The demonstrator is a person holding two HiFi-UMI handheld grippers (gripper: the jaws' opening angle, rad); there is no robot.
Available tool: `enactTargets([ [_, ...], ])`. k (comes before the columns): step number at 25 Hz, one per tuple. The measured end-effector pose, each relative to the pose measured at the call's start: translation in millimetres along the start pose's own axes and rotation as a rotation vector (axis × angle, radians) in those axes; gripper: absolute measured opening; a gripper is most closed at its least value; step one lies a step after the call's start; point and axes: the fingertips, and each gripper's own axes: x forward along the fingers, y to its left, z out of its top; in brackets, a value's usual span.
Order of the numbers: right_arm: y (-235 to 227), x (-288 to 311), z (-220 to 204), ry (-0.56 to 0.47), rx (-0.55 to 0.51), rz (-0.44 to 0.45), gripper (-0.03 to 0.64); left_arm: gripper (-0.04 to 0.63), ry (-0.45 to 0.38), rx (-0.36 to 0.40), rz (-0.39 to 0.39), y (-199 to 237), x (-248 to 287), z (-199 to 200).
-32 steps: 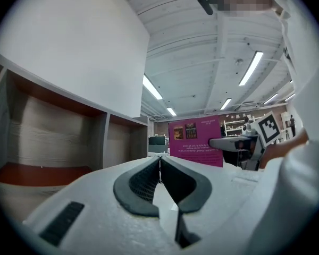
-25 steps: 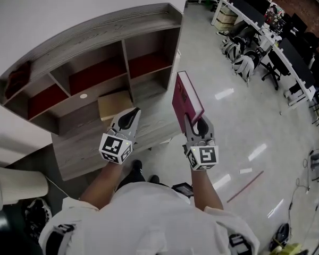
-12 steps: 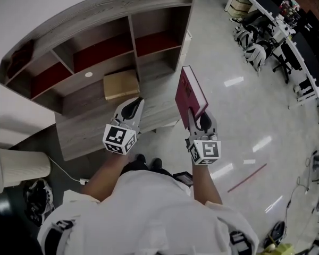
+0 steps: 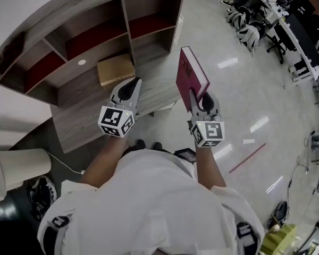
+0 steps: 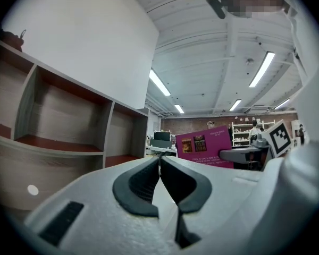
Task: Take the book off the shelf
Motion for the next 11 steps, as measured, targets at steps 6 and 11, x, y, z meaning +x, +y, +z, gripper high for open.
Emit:
enactTargets([
  [6, -4, -12, 7, -0.008, -0.016, -0.015, 0.152, 0.02, -0.005, -0.006, -0.026, -13, 2, 3],
  [11, -6, -14, 6, -0.008, -0.025, -0.051, 0.152, 0.02, -0.001, -0.009, -0.051, -15, 5, -2],
])
